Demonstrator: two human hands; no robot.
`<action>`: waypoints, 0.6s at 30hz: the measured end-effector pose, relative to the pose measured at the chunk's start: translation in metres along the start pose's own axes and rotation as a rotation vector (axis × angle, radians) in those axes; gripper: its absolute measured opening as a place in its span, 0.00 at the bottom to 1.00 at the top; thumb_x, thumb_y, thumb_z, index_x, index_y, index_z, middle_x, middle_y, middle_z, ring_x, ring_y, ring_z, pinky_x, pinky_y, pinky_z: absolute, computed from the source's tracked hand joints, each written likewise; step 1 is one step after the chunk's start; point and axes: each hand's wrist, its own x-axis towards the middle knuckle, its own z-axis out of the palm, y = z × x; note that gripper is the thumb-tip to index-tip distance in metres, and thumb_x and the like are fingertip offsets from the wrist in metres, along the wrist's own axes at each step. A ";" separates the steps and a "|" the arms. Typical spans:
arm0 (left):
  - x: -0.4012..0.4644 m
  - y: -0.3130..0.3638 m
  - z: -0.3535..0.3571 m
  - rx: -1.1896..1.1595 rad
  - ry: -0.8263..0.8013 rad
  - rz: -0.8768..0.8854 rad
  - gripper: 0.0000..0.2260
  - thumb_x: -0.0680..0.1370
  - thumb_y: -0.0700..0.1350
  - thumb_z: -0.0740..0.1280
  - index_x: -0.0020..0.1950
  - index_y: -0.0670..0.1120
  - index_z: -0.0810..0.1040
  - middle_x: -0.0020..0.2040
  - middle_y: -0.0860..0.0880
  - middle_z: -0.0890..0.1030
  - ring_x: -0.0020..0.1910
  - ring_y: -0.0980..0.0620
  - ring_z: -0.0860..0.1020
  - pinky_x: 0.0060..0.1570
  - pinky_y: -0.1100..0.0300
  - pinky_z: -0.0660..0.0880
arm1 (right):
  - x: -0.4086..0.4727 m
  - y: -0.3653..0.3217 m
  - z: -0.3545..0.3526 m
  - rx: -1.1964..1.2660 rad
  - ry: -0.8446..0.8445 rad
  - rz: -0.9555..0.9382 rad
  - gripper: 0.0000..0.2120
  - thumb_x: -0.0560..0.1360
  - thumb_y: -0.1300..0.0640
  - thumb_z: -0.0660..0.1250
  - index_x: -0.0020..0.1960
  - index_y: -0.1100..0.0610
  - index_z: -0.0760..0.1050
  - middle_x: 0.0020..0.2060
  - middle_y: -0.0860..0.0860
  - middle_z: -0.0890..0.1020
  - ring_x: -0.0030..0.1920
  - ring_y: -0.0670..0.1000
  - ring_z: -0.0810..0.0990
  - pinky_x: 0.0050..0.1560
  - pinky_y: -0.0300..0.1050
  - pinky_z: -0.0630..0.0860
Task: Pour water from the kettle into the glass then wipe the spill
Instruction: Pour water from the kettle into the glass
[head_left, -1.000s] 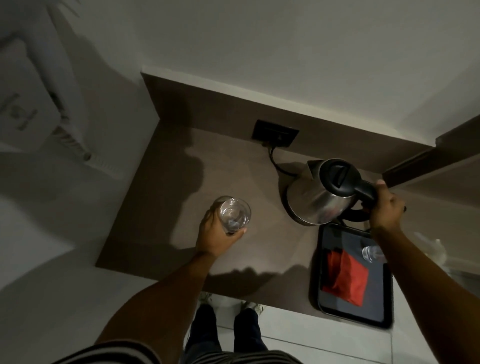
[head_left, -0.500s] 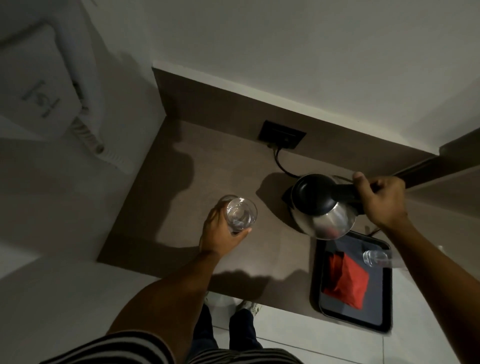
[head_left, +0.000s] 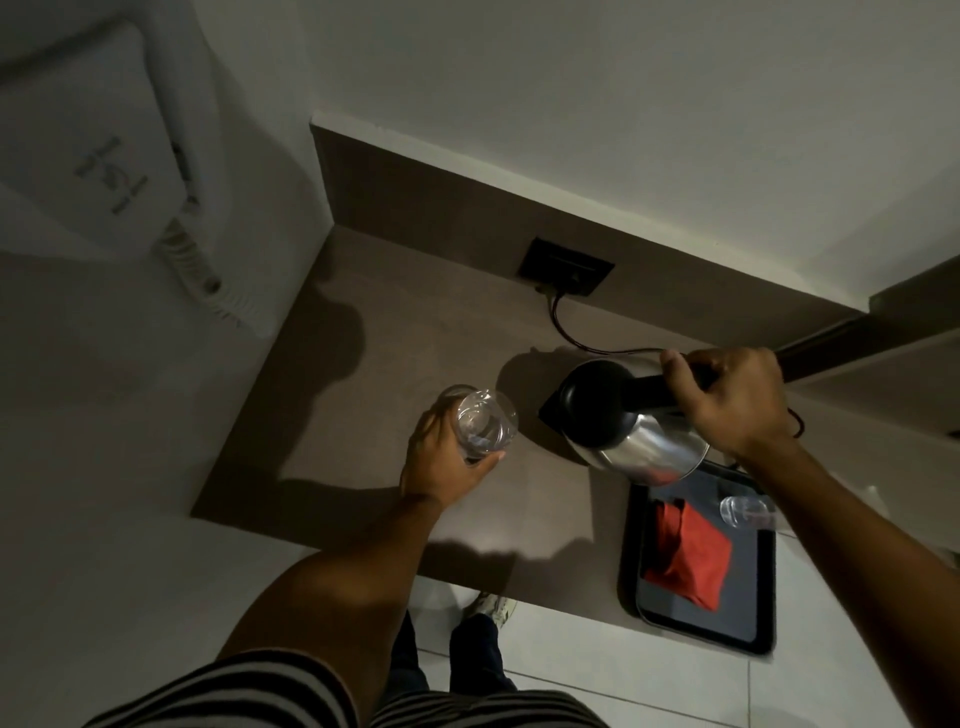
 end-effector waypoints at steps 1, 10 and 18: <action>0.000 0.000 0.000 0.004 0.002 0.008 0.41 0.63 0.62 0.78 0.69 0.51 0.64 0.63 0.43 0.78 0.62 0.43 0.77 0.58 0.54 0.76 | 0.000 -0.003 -0.001 -0.019 0.001 -0.005 0.27 0.78 0.44 0.59 0.26 0.58 0.76 0.17 0.52 0.71 0.17 0.51 0.69 0.22 0.41 0.64; 0.002 0.000 -0.002 -0.028 0.029 0.031 0.41 0.62 0.64 0.77 0.68 0.53 0.64 0.62 0.45 0.79 0.61 0.45 0.78 0.57 0.60 0.69 | 0.005 -0.023 -0.001 -0.144 -0.004 -0.043 0.26 0.78 0.44 0.59 0.24 0.54 0.71 0.17 0.45 0.66 0.18 0.45 0.65 0.27 0.36 0.56; 0.002 -0.001 -0.001 -0.010 0.003 0.028 0.42 0.62 0.64 0.77 0.69 0.51 0.63 0.64 0.44 0.79 0.63 0.45 0.77 0.59 0.60 0.69 | 0.008 -0.032 0.002 -0.218 -0.039 -0.061 0.26 0.77 0.42 0.57 0.26 0.55 0.74 0.18 0.48 0.67 0.20 0.48 0.66 0.27 0.38 0.61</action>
